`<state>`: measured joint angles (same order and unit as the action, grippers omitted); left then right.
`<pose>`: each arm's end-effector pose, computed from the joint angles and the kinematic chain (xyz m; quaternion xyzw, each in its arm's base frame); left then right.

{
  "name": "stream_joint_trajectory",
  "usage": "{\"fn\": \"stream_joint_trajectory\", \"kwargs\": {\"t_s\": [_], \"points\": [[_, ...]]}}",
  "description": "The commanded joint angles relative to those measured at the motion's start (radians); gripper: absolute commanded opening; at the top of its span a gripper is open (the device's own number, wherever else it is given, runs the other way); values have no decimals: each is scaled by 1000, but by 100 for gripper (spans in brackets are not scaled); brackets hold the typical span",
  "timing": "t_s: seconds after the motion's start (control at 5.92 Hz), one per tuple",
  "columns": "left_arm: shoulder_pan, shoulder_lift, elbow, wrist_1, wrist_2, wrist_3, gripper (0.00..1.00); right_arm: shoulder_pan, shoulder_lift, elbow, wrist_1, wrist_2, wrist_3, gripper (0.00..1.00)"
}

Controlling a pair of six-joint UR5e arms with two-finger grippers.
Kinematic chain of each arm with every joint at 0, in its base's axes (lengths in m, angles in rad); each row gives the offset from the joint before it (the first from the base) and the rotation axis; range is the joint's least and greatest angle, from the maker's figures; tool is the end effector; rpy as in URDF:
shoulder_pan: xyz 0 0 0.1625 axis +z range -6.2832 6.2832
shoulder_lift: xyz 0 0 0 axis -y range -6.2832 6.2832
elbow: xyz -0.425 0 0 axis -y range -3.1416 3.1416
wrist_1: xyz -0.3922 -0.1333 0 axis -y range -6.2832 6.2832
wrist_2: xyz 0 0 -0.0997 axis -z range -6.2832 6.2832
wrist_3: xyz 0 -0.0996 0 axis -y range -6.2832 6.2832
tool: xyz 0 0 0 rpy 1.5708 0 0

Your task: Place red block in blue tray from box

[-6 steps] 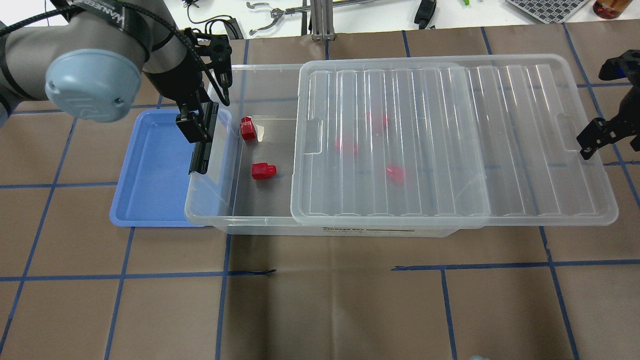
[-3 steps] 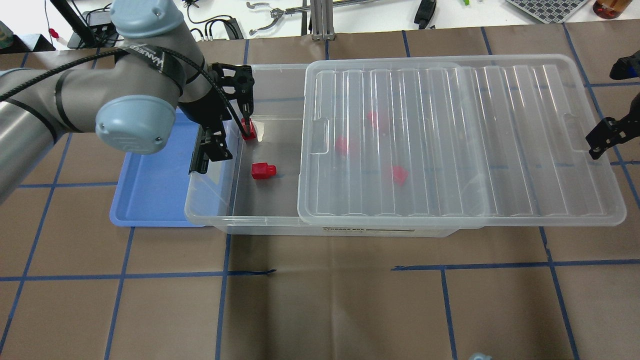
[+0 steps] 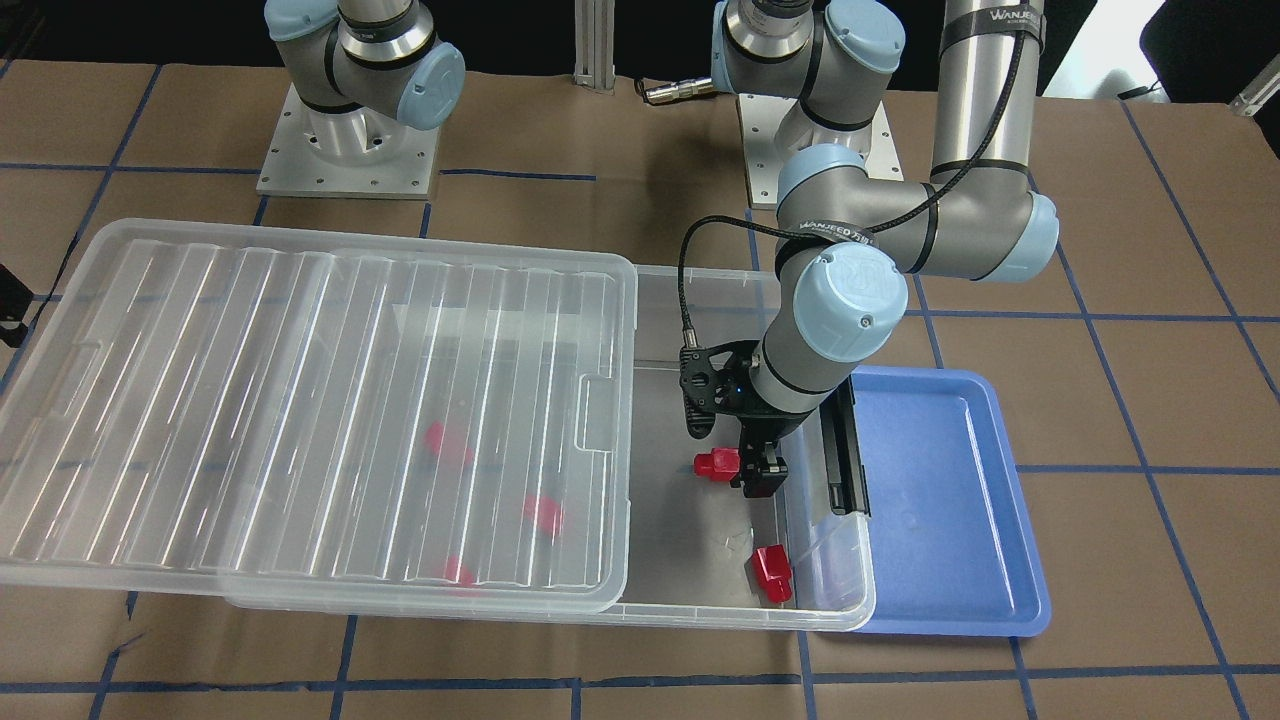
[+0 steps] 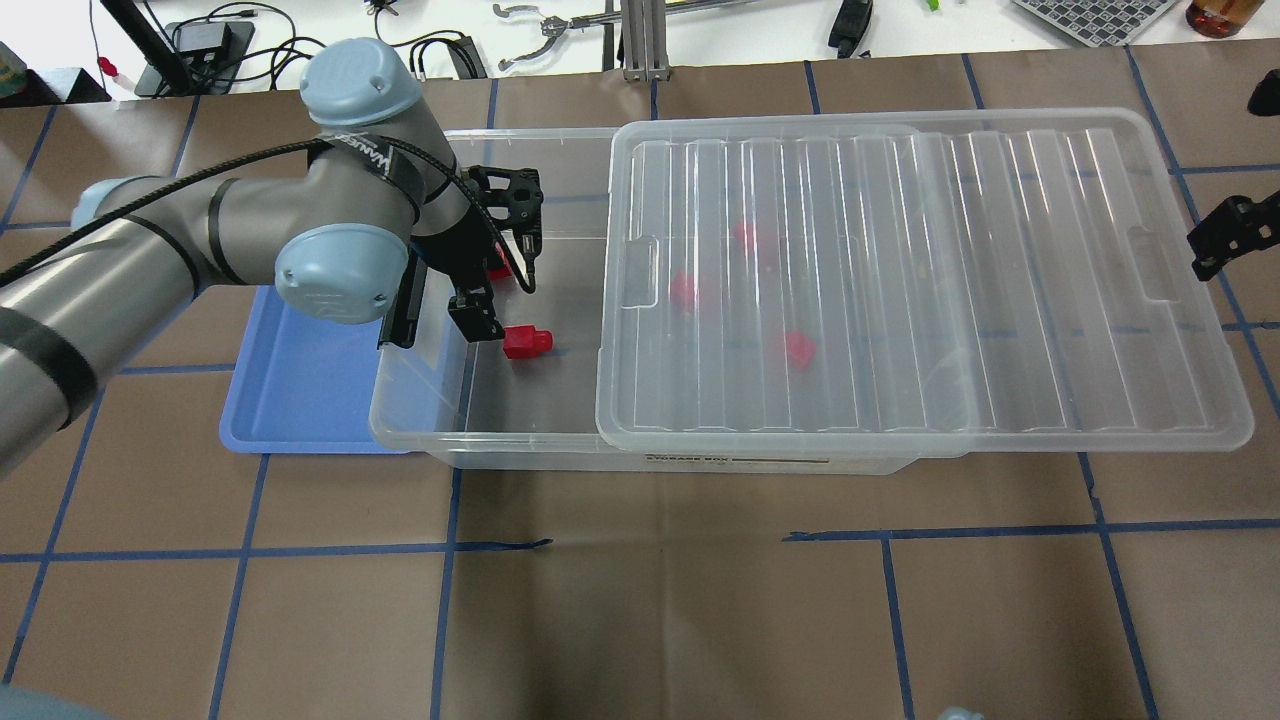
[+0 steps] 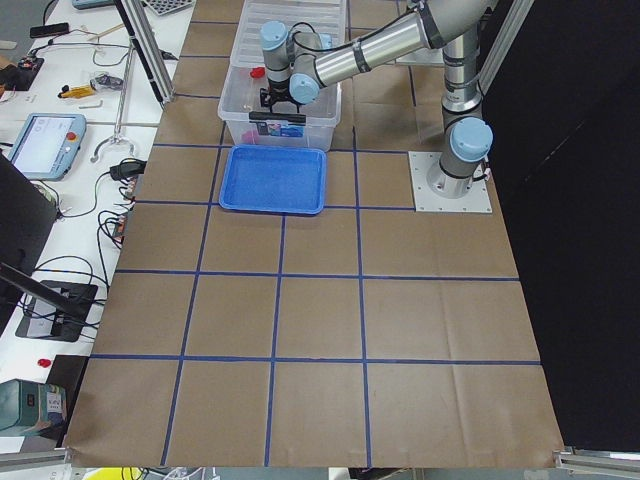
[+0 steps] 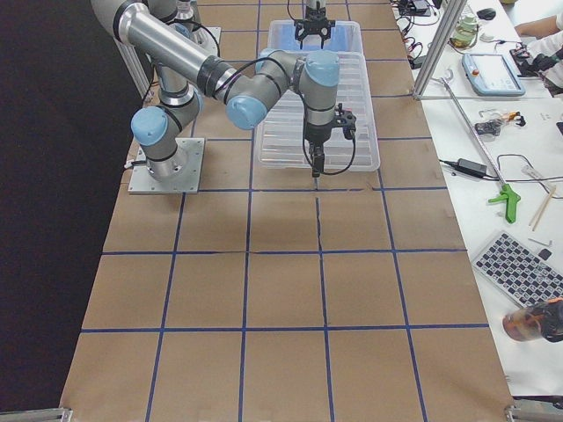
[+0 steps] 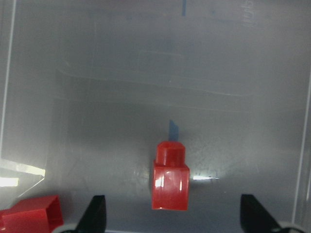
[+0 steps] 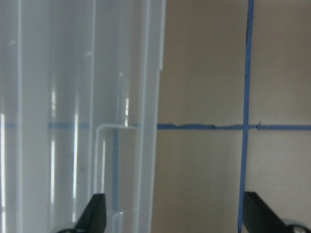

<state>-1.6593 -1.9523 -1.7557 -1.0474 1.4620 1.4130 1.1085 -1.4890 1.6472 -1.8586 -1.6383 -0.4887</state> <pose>-0.1952 -0.5695 0.2433 -0.6802 -0.7307 0.0165 0.0561 -0.1248 -0.5342 0.4386 0.0110 -0.9973 0.0421 0.0596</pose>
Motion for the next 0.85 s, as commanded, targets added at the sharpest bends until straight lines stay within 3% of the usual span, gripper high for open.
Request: {"fn": "stream_joint_trajectory", "kwargs": {"t_s": [0.0,0.17,0.51,0.68], "points": [[1,-48,-2,4,5,0,96,149,-14,-113,140,-5,201,100],[1,-75,-1,9,5,0,90,219,-13,-182,236,-5,278,100],[-1,-105,1,56,3,6,63,394,-11,-240,311,2,466,100],[-1,-112,1,69,5,3,33,477,-11,-242,331,5,561,100]]}}
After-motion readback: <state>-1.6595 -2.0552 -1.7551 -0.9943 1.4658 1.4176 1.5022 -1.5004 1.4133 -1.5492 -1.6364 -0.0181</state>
